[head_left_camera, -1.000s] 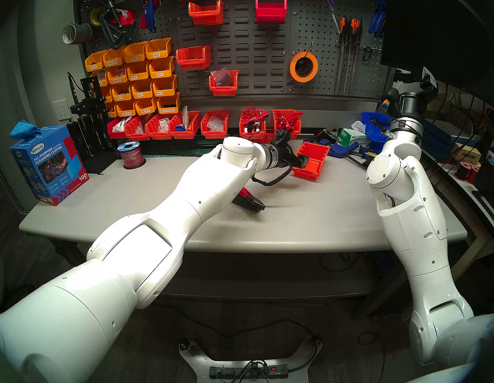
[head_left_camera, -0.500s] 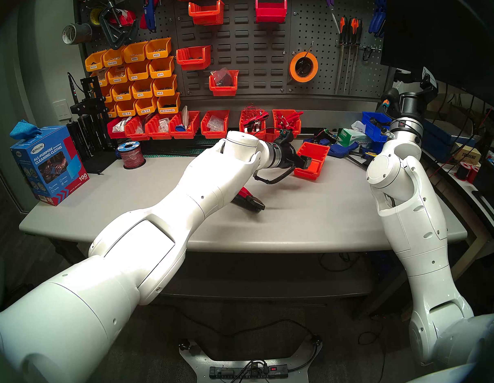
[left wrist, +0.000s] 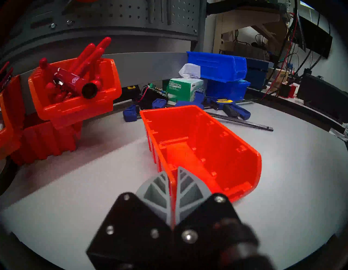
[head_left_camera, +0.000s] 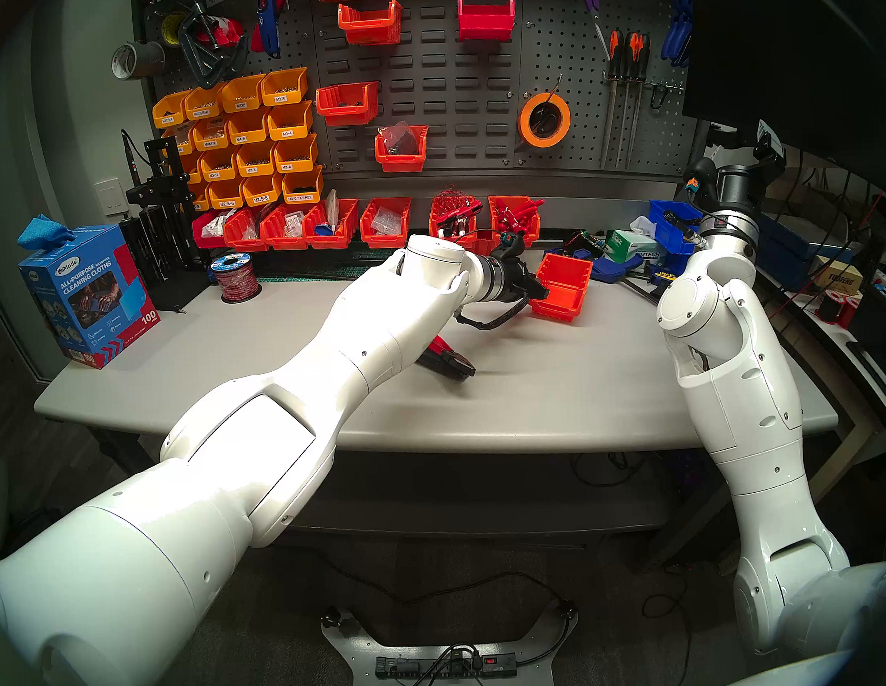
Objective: Take out tools from the storage box
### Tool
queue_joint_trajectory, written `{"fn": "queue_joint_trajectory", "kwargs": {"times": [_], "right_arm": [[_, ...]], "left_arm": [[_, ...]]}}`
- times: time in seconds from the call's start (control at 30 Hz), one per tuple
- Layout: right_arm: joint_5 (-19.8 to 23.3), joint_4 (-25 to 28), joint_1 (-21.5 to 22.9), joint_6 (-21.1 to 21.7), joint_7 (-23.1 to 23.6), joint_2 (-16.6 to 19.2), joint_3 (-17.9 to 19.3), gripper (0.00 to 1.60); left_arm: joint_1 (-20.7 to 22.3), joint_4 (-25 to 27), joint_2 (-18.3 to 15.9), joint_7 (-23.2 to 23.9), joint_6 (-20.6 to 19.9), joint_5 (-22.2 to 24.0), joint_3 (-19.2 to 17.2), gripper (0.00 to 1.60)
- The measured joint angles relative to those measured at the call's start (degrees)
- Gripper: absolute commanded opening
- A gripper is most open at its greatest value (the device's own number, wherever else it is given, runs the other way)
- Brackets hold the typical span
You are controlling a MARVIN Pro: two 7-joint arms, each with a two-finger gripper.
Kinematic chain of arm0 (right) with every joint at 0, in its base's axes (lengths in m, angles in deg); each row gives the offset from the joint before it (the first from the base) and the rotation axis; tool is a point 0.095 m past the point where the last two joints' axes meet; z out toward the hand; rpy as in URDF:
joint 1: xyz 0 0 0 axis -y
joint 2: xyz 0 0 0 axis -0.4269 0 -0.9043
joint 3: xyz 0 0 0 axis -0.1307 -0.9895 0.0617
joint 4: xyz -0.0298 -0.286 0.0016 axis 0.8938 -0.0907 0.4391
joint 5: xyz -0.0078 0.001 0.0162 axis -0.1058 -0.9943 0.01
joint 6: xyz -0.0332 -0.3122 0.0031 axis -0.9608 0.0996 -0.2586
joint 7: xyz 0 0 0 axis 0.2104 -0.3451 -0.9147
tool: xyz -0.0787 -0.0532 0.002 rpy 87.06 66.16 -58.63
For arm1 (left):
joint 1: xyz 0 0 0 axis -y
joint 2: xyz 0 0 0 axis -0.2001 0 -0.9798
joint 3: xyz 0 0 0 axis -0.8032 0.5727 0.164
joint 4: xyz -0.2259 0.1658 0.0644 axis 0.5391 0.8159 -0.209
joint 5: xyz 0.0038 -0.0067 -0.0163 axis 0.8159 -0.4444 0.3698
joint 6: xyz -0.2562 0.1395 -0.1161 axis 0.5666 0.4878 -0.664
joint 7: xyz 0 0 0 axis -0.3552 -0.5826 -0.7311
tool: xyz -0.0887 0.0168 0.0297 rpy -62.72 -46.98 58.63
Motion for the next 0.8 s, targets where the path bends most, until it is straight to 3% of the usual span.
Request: {"fn": "queue_joint_trajectory", "kwargs": {"times": [0.8], "right_arm": [[-0.01,-0.01,0.00,0.00,0.00,0.00,0.00,1.60]], "left_arm": [[-1.80,5.06,-2.27,-1.35,-3.12,3.27,-3.74,0.00]]}}
